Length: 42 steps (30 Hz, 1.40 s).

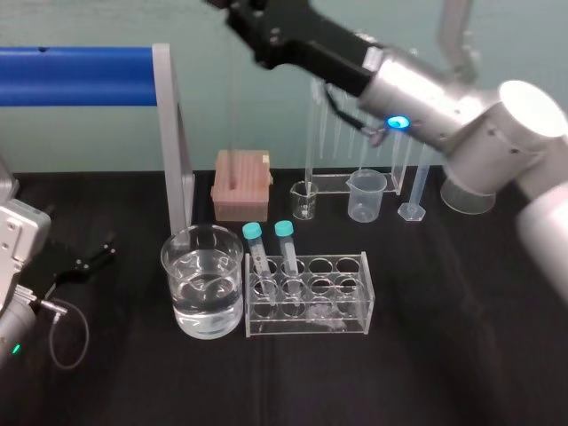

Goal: Hold the thermometer with one hand and immerse one end into the beaker, then reinsert it into the test tube rack.

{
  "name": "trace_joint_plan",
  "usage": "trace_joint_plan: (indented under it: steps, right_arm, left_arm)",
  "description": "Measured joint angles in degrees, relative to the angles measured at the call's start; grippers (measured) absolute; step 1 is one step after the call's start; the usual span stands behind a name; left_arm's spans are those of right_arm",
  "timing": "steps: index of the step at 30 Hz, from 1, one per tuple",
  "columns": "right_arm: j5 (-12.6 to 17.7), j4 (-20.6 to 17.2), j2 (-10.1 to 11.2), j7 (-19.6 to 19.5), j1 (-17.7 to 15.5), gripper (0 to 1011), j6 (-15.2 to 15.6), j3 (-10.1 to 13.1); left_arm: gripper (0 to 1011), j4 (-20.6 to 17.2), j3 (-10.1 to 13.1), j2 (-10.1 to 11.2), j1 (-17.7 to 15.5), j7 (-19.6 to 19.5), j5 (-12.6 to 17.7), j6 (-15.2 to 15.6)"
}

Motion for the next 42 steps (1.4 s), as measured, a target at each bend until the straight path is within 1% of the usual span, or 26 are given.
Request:
trace_joint_plan:
  steps: [1,2,5,6,9,13,14,17,22,25,34,37,38,41,42]
  right_arm:
    - [0.21,-0.81,0.8,-0.42,-0.28,56,0.24,0.45]
    - [0.55,-2.32,2.28,-1.35,-1.04,56,0.72,1.19]
    - [0.89,-4.19,4.47,-2.76,-2.63,56,1.62,1.93]
    - [1.14,-5.36,6.03,-3.6,-3.95,57,2.33,2.26]
    - [1.62,-6.81,8.1,-4.78,-5.98,56,3.46,2.54]
    - [2.66,-8.66,11.52,-6.72,-10.49,56,4.77,2.65]
    - [2.66,-8.66,11.52,-6.72,-10.49,56,4.77,2.65]
    - [2.6,-8.9,12.93,-7.42,-12.65,56,4.61,2.33]
    - [2.23,-8.29,13.5,-7.98,-13.93,56,4.09,2.03]
    - [1.91,-7.81,13.41,-8.0,-14.09,57,3.59,1.85]
    - [-0.48,-4.82,11.5,-6.73,-13.49,56,1.27,0.08]
    - [-2.06,-3.39,10.76,-6.23,-13.07,56,0.4,-0.81]
    - [-3.03,-2.67,10.44,-6.07,-12.82,56,0.09,-1.3]
    - [-4.61,-1.72,10.1,-5.81,-12.46,56,-0.41,-2.0]
    - [-5.6,-0.91,9.84,-5.6,-12.16,56,-0.7,-2.46]
  left_arm:
    - [1008,0.0,0.0,0.0,0.0,0.0,0.0,0.0]
    - [1008,0.0,0.0,0.0,0.0,0.0,0.0,0.0]
    - [1008,0.0,0.0,0.0,0.0,0.0,0.0,0.0]
    - [1008,0.0,0.0,0.0,0.0,0.0,0.0,0.0]
    - [1008,0.0,0.0,0.0,0.0,0.0,0.0,0.0]
    - [1008,0.0,0.0,0.0,0.0,0.0,0.0,0.0]
    - [1008,0.0,0.0,0.0,0.0,0.0,0.0,0.0]
    - [1008,0.0,0.0,0.0,0.0,0.0,0.0,0.0]
    - [1008,0.0,0.0,0.0,0.0,0.0,0.0,0.0]
    - [1008,0.0,0.0,0.0,0.0,0.0,0.0,0.0]
    - [1008,0.0,0.0,0.0,0.0,0.0,0.0,0.0]
    - [1008,0.0,0.0,0.0,0.0,0.0,0.0,0.0]
    - [1008,0.0,0.0,0.0,0.0,0.0,0.0,0.0]
    - [1008,0.0,0.0,0.0,0.0,0.0,0.0,0.0]
    - [1008,0.0,0.0,0.0,0.0,0.0,0.0,0.0]
